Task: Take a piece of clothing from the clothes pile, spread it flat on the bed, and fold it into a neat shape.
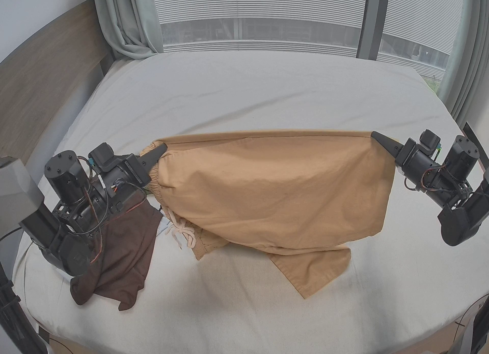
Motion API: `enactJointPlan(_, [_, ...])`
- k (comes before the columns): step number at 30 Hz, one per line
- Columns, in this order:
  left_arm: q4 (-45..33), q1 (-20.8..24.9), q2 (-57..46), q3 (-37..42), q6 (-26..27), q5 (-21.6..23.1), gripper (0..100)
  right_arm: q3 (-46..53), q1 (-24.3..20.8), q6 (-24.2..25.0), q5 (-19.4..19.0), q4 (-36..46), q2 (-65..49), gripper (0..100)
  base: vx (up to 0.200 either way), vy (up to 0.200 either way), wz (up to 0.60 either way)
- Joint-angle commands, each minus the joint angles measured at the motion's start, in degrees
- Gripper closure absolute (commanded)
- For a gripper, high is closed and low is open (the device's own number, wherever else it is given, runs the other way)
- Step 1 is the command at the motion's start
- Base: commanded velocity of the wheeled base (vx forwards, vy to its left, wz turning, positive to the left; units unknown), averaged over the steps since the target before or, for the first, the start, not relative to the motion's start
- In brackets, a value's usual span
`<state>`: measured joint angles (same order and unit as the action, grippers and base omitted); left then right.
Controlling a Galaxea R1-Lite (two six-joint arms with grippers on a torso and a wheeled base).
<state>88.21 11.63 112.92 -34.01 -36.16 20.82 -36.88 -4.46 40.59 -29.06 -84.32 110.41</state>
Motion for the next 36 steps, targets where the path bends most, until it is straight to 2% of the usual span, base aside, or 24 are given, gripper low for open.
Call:
enactJointPlan(1, [0.0, -0.1, 5.4, -3.9, -1.1, -0.4, 100, -4.9, 1.6, 0.0, 0.0, 0.6, 6.7, 100, 0.000, 0.000, 0.00])
enactJointPlan(18, [-0.5, 0.0, 16.2, -17.8, -4.3, -2.5, 100, -17.7, 1.1, 0.1, 0.0, 1.9, 17.9, 100, 0.000, 0.000, 0.00])
enactJointPlan(24, [-1.6, -0.1, 19.0, -21.2, -4.4, -2.6, 100, -22.4, 1.3, 0.2, 0.0, 2.8, 21.0, 100, 0.000, 0.000, 0.00])
enactJointPlan(36, [-3.1, -1.9, 20.6, -26.2, -7.9, -2.9, 100, -31.7, 1.0, 0.1, 0.1, 7.6, 25.0, 100, 0.000, 0.000, 0.00])
